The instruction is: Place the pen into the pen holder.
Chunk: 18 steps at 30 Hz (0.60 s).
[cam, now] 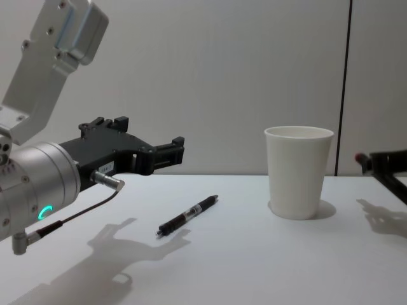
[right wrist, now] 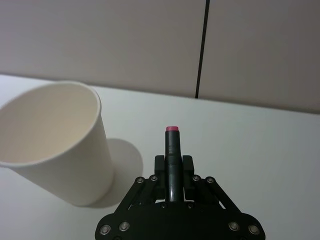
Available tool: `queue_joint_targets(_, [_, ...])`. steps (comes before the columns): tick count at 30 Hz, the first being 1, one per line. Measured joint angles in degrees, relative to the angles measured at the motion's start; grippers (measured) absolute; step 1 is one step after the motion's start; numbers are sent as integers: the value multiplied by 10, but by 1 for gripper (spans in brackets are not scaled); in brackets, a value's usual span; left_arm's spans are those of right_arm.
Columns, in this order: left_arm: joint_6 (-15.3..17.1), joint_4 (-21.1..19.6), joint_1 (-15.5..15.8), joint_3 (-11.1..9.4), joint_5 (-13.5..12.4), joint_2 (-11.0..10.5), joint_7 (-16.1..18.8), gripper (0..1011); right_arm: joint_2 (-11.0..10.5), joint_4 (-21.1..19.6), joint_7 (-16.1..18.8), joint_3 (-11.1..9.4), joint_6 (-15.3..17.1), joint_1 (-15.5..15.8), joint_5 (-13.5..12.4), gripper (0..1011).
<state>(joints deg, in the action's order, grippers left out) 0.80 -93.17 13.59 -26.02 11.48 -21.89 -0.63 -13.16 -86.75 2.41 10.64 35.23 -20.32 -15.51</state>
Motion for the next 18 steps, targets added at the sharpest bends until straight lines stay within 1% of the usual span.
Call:
queue_joint_targets(5, [0, 0, 0, 0, 0, 0, 0, 1002, 7, -6, 2, -8, -38, 5, -2, 196])
queue_joint_targets(6, [0, 0, 0, 0, 0, 0, 0, 1002, 9, -8, 2, -11, -50, 7, -3, 196])
queue_joint_targets(7, [0, 0, 0, 0, 0, 0, 0, 1001, 9, -8, 2, -11, -50, 7, -3, 196])
queue_joint_targets(11, [0, 0, 0, 0, 0, 0, 0, 1002, 17, -14, 3, -19, -89, 11, -4, 196])
queue_joint_targets(12, [0, 0, 0, 0, 0, 0, 0, 1002, 19, -15, 3, -21, -93, 12, -4, 196])
queue_joint_targets(13, [0, 0, 0, 0, 0, 0, 0, 1002, 22, -16, 3, -24, -110, 14, -5, 196])
queue_joint_targets(15, [0, 0, 0, 0, 0, 0, 0, 1002, 25, -18, 3, -27, -121, 15, -5, 196])
queue_joint_targets(16, [0, 0, 0, 0, 0, 0, 0, 1002, 28, -19, 3, -29, -136, 16, -5, 196])
queue_joint_targets(17, [0, 0, 0, 0, 0, 0, 0, 1002, 28, -19, 3, -29, -136, 16, -5, 196])
queue_joint_targets(18, [0, 0, 0, 0, 0, 0, 0, 1002, 31, -21, 4, -33, -149, 17, -5, 197])
